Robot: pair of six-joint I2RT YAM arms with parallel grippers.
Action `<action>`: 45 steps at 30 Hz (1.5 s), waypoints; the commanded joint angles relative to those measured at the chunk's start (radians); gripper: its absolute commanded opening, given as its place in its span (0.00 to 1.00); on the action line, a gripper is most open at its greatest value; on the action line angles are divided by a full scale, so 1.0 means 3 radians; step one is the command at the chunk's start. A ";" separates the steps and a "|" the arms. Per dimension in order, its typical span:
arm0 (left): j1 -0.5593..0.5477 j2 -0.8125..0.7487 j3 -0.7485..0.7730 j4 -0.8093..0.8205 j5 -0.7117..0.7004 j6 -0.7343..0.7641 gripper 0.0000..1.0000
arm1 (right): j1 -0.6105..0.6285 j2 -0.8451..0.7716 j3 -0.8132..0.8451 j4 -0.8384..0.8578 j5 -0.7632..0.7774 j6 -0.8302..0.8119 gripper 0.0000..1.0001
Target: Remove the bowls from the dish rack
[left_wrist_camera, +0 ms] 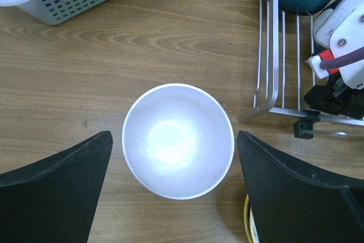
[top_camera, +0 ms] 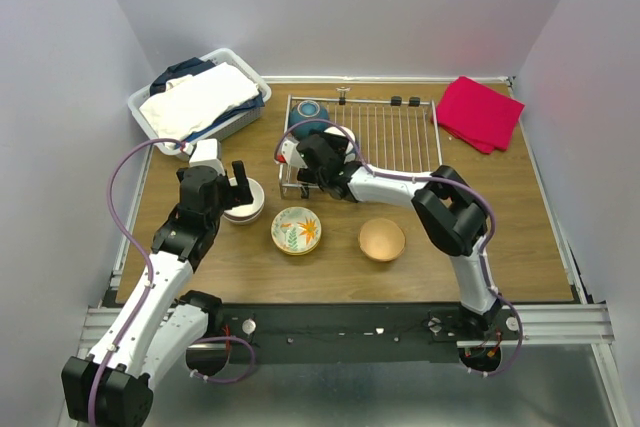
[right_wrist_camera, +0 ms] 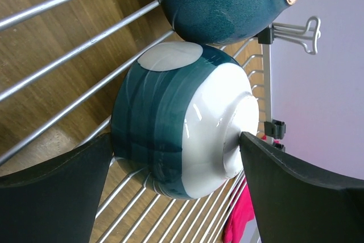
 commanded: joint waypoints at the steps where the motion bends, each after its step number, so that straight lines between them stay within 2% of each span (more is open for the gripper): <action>1: -0.0031 -0.0048 -0.0015 0.0081 -0.0102 0.0037 0.99 | -0.0015 0.0368 -0.0099 -0.0299 0.0060 0.0053 0.97; 6: -0.0036 -0.0069 -0.0020 0.0081 -0.0102 0.0037 0.99 | 0.0005 0.0260 -0.0069 -0.0294 0.0117 0.0079 0.88; 13: -0.0041 -0.0074 -0.0015 0.0091 -0.0087 0.0037 0.99 | 0.0036 0.0010 0.0049 -0.0381 0.0127 0.0114 0.67; 20: -0.0052 -0.0084 -0.0025 0.0096 -0.0071 0.0042 0.99 | 0.0031 -0.0215 0.0126 -0.0401 0.0122 0.0283 0.55; 32: -0.0072 -0.0089 -0.0025 0.0102 -0.0010 0.0037 0.99 | 0.0011 -0.0491 0.0233 -0.0574 -0.0016 0.0922 0.46; 45: -0.0082 -0.0038 -0.0051 0.0183 0.0261 0.0032 0.99 | -0.0424 -0.0895 0.0264 -0.0749 -0.0665 0.2291 0.40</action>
